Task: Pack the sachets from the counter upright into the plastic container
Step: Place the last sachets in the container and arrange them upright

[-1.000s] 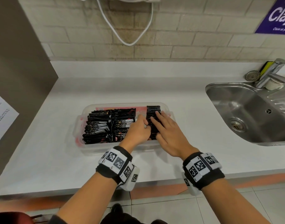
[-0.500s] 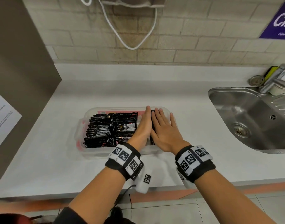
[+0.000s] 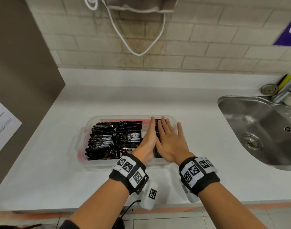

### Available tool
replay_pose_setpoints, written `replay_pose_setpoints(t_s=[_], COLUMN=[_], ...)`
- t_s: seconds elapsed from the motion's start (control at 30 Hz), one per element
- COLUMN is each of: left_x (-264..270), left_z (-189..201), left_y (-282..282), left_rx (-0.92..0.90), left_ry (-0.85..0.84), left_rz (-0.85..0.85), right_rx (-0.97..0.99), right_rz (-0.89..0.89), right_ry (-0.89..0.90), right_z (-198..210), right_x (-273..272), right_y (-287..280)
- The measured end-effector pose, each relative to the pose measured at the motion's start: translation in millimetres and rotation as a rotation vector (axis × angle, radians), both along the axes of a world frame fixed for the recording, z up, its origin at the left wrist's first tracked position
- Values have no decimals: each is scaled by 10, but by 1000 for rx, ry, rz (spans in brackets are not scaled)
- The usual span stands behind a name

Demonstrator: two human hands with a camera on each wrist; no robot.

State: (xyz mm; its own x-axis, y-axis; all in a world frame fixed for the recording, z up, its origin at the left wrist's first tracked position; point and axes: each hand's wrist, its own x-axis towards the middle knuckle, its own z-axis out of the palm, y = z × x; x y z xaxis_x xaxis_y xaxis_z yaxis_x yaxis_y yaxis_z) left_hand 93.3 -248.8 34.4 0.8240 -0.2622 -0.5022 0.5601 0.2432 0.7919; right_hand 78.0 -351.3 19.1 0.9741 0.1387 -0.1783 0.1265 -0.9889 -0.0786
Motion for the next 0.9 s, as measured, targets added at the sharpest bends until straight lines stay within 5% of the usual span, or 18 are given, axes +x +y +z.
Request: replay_pose_setpoints(t_s=[0.9], left_x=[-79], left_z=[112], left_y=[137], left_rx=[90], left_ry=[-167], left_rz=[-117], right_rx=[191], right_rz=[-7], right_ry=[-183], right_z=[-64], right_x=[-34], right_y=[-47])
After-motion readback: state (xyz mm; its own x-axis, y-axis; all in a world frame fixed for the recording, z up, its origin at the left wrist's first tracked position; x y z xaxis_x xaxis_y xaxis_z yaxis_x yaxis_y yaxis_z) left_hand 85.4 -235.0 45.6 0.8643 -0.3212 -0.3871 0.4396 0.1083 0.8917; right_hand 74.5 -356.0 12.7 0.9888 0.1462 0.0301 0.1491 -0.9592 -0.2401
